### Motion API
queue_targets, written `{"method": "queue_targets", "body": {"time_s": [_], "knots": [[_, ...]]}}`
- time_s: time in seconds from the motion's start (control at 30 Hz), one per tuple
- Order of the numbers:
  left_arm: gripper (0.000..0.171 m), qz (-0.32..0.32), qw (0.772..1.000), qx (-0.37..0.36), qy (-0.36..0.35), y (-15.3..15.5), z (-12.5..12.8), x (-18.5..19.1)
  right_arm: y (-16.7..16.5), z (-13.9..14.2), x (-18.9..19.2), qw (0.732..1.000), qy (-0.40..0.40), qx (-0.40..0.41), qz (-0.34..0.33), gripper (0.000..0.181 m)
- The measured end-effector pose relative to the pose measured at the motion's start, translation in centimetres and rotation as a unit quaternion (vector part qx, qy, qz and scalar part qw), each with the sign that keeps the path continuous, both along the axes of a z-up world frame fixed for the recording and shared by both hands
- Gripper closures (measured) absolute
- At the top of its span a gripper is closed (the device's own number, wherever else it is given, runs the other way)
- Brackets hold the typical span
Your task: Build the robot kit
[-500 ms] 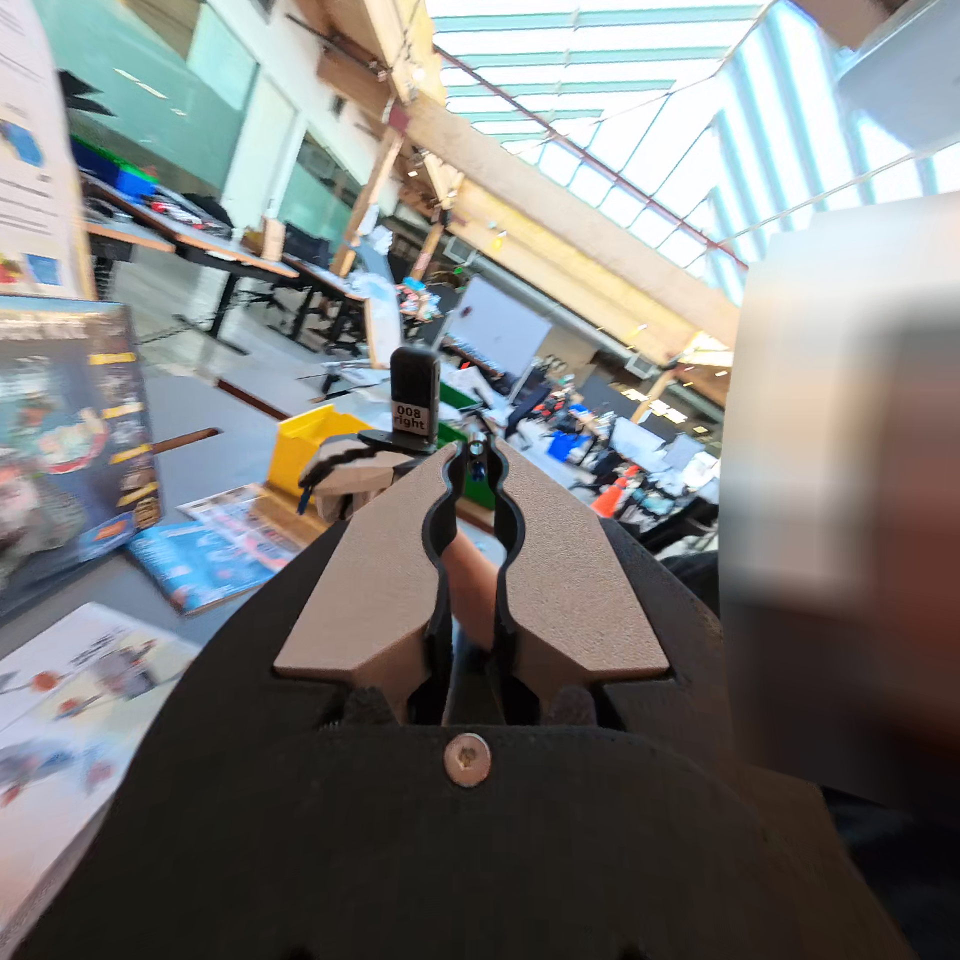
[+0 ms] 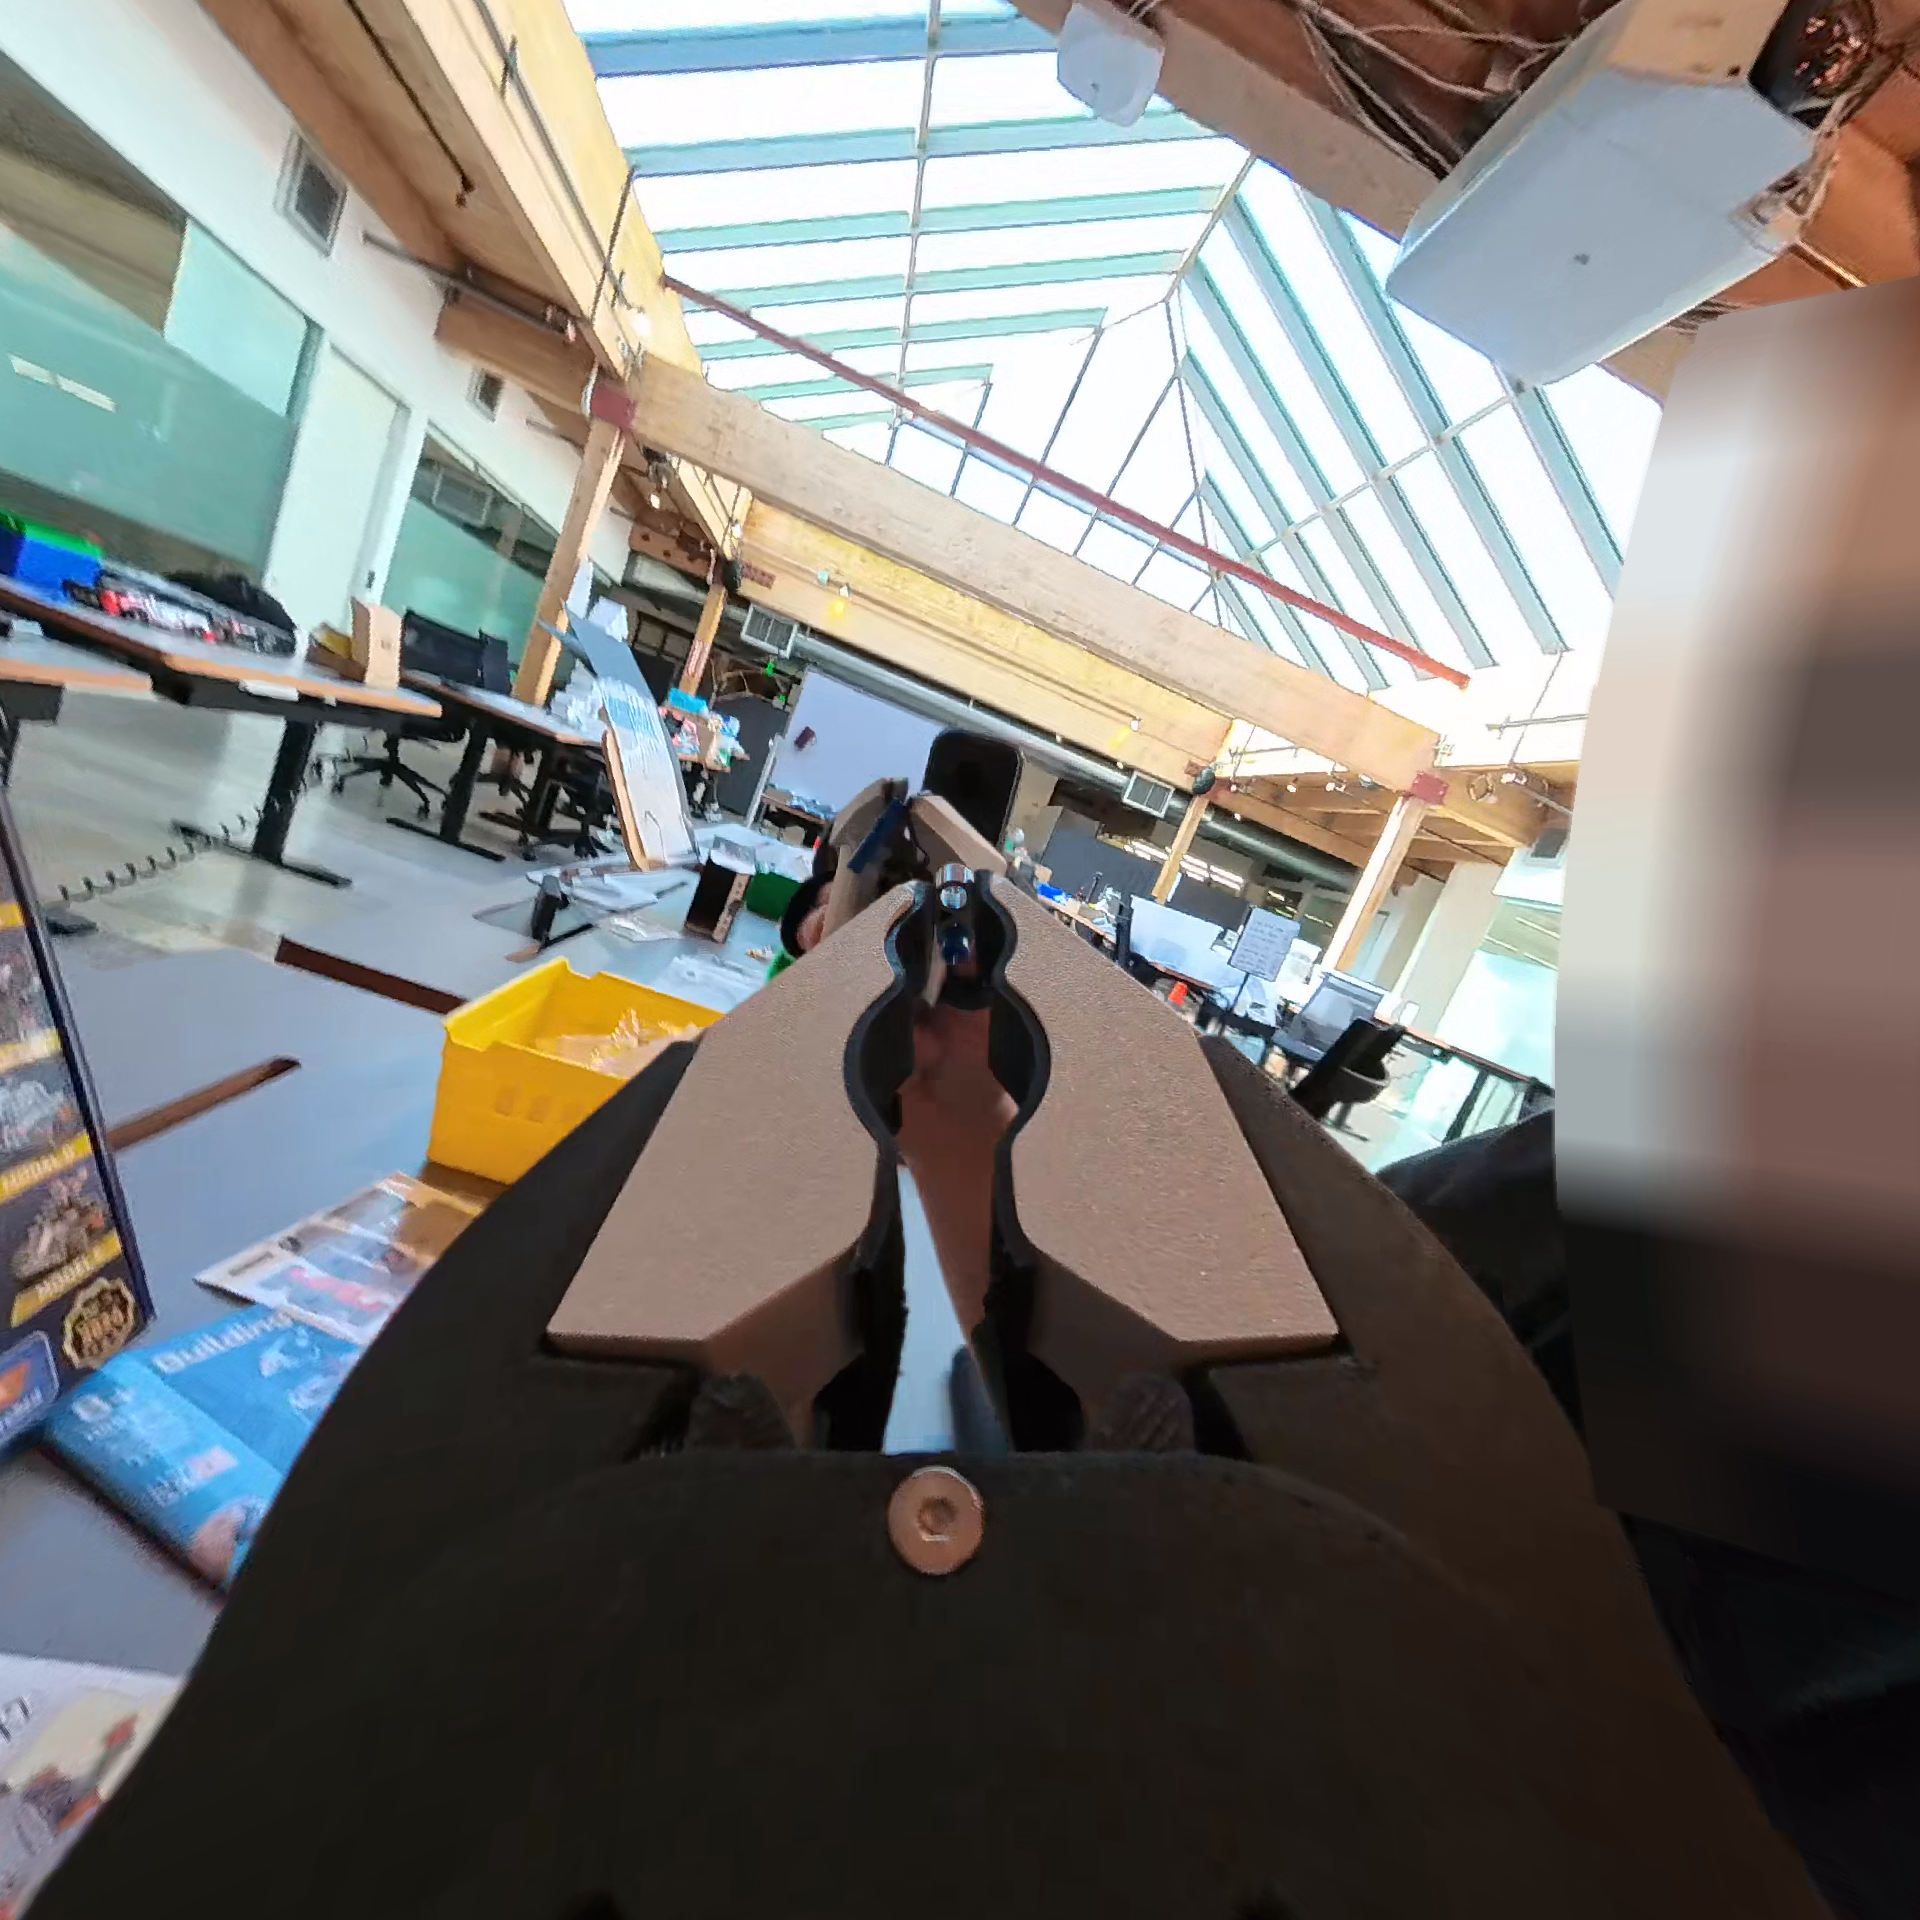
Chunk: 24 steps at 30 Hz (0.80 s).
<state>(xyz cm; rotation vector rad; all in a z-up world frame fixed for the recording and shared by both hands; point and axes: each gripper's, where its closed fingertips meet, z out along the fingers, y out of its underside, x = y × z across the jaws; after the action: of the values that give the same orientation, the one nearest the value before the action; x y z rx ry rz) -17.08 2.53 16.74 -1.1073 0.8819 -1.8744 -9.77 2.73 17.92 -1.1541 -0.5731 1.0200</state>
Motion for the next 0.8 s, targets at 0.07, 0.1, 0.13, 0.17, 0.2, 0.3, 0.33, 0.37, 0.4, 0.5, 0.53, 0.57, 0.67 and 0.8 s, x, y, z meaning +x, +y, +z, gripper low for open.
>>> {"method": "queue_targets", "body": {"time_s": [0.07,0.1,0.13,0.17,0.2,0.3,0.33,0.37,0.4,0.5,0.53,0.57,0.67,0.8], "knots": [[0.166,0.018,0.999,0.016,-0.028,0.3,-0.1,0.5,0.1,0.0,0.1,1.000,0.003,-0.003,0.000,0.178],[0.166,0.026,0.999,0.024,-0.038,0.4,-0.3,0.7,0.2,0.0,0.2,1.000,0.006,-0.003,-0.001,0.177],[0.167,0.034,0.998,0.033,-0.050,0.5,-0.5,1.0,0.2,0.1,0.3,1.000,0.011,-0.004,-0.002,0.177],[0.167,0.042,0.996,0.043,-0.063,0.6,-0.7,1.2,0.3,0.1,0.4,1.000,0.015,-0.006,-0.002,0.177],[0.167,0.050,0.995,0.052,-0.075,0.8,-0.8,1.4,0.4,0.1,0.4,1.000,0.020,-0.009,0.001,0.177],[0.166,0.057,0.993,0.061,-0.089,0.9,-1.6,2.5,0.6,0.0,0.3,0.998,0.044,-0.024,0.023,0.178],[0.166,0.055,0.992,0.062,-0.093,0.8,-1.9,2.9,0.7,-0.1,0.2,0.998,0.053,-0.029,0.030,0.177],[0.166,0.057,0.992,0.062,-0.098,0.8,-2.2,3.3,0.8,-0.1,0.1,0.997,0.061,-0.035,0.037,0.177],[0.167,0.063,0.991,0.062,-0.102,0.9,-2.5,3.7,0.9,-0.2,0.0,0.996,0.069,-0.040,0.044,0.177],[0.166,0.081,0.988,0.076,-0.109,0.8,-3.3,4.5,0.8,-0.2,-0.6,0.991,0.096,-0.051,0.074,0.178],[0.166,0.086,0.986,0.085,-0.115,0.7,-3.4,4.7,0.7,-0.2,-0.8,0.989,0.104,-0.055,0.084,0.177],[0.166,0.088,0.984,0.093,-0.123,0.4,-3.4,4.7,0.6,-0.2,-1.1,0.988,0.111,-0.058,0.095,0.178],[0.166,0.090,0.978,0.109,-0.155,-0.3,-3.0,4.5,0.4,-0.5,-2.2,0.983,0.122,-0.067,0.123,0.178],[0.166,0.084,0.974,0.107,-0.183,-0.7,-2.6,4.1,0.0,-0.7,-3.3,0.979,0.124,-0.069,0.146,0.178]]}}
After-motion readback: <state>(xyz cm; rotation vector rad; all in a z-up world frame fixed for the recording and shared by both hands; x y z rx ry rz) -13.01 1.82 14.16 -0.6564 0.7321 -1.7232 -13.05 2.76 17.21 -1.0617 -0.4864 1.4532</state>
